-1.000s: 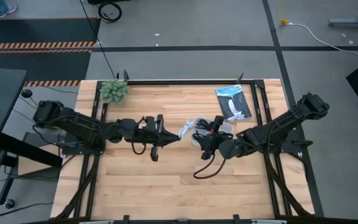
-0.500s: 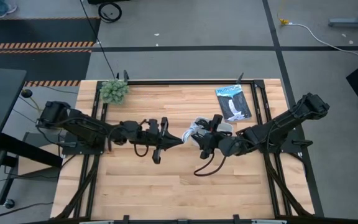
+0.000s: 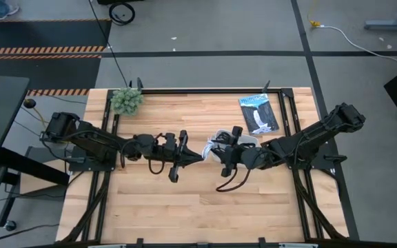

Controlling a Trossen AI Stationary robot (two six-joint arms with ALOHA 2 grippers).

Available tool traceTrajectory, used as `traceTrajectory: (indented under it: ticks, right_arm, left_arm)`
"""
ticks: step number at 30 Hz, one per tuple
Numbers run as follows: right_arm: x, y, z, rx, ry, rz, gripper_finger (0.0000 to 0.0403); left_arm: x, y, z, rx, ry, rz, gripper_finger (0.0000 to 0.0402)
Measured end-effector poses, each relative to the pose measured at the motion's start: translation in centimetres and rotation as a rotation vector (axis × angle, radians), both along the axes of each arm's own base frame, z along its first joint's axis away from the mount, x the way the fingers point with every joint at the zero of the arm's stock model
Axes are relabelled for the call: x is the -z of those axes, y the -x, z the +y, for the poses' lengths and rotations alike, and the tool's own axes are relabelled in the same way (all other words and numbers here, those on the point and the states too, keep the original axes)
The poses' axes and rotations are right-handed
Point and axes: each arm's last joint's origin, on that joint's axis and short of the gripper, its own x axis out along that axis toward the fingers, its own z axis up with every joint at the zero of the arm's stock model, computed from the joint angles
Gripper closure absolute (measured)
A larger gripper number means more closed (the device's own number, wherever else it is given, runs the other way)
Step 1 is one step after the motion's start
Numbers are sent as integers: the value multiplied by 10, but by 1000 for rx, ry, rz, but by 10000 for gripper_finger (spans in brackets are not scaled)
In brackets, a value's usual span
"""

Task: Pick and place USB-C Cables
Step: Put the white charger cable into the white bin

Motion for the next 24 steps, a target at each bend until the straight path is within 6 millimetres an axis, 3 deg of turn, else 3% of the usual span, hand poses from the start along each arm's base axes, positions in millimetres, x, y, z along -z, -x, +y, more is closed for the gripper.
traceTrajectory:
  ticks: [10, 19, 24]
  right_arm:
    - [1, 2, 3, 10, 35, 22, 340]
    - [5, 12, 11, 37, 29, 53, 349]
    - [8, 25, 6, 86, -52, 104, 351]
  left_arm:
    - [2, 0, -2, -14, -35, 20, 383]
    - [0, 5, 0, -83, -92, 93, 263]
    - [-4, 16, 7, -227, -108, 195, 228]
